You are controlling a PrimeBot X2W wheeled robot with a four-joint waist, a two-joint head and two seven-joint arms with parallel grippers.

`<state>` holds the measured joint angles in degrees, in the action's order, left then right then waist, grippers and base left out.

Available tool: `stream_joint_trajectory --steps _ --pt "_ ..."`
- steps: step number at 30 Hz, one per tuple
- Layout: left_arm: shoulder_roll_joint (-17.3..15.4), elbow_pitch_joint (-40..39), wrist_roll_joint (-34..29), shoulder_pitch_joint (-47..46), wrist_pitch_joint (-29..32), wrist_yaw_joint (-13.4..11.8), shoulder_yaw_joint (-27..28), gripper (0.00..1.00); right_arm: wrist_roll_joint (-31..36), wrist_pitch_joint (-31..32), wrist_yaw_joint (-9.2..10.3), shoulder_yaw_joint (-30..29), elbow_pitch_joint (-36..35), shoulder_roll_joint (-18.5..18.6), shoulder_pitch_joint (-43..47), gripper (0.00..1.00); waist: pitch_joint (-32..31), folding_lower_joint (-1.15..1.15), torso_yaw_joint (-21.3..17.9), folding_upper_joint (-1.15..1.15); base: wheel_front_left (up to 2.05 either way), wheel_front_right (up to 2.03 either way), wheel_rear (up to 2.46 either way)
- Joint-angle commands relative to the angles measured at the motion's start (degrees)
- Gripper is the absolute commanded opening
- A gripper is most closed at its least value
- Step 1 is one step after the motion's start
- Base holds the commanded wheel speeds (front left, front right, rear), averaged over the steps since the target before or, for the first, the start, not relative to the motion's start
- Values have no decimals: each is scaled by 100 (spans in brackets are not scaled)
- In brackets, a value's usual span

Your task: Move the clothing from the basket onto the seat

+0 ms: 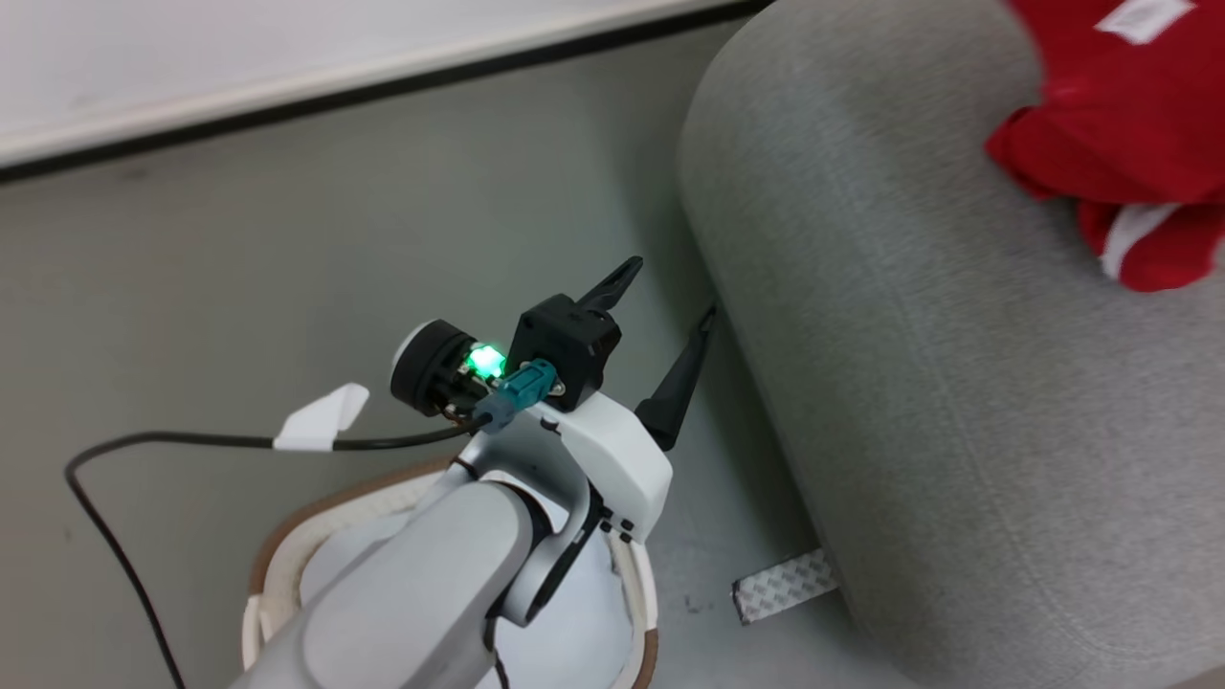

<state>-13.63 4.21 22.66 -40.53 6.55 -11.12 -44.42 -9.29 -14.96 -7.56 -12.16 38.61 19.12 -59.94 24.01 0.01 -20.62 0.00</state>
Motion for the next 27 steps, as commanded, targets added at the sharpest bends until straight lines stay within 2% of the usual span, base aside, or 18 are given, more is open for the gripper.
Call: stream_joint_trajectory --steps 1,5,11,12,14,15,20,27 --pt "-89 -36 -62 -75 16 36 10 100 167 -16 15 -290 163 112 -115 0 404 -1 292 0 0 0 0" --pt "-165 -81 -87 -142 -14 63 13 100 688 -15 15 -1247 605 268 40 0 527 -1 410 0 0 0 0" --pt "-203 -16 -17 -22 -213 52 47 100 1777 -17 15 -2599 1271 130 746 0 352 -1 468 0 0 0 0" --pt "-213 0 3 3 -232 58 46 100 1955 -16 15 -2768 1287 36 824 12 314 -1 470 0 0 0 0" --pt "-260 23 10 32 -264 58 66 100 2123 -15 14 -2990 1233 -248 938 64 217 -1 449 0 0 0 0" --pt "-288 30 28 56 -278 46 84 100 2211 -15 14 -3037 1219 -351 1009 100 165 -1 426 0 0 0 0" --pt "-318 52 136 211 -445 -49 194 100 2443 -15 15 -2859 921 -591 1271 100 -142 -1 320 0 0 0 0" --pt "-452 172 245 710 -1052 -139 347 100 2207 -16 15 -2146 -59 -896 2136 100 -808 -1 268 0 0 0 0"
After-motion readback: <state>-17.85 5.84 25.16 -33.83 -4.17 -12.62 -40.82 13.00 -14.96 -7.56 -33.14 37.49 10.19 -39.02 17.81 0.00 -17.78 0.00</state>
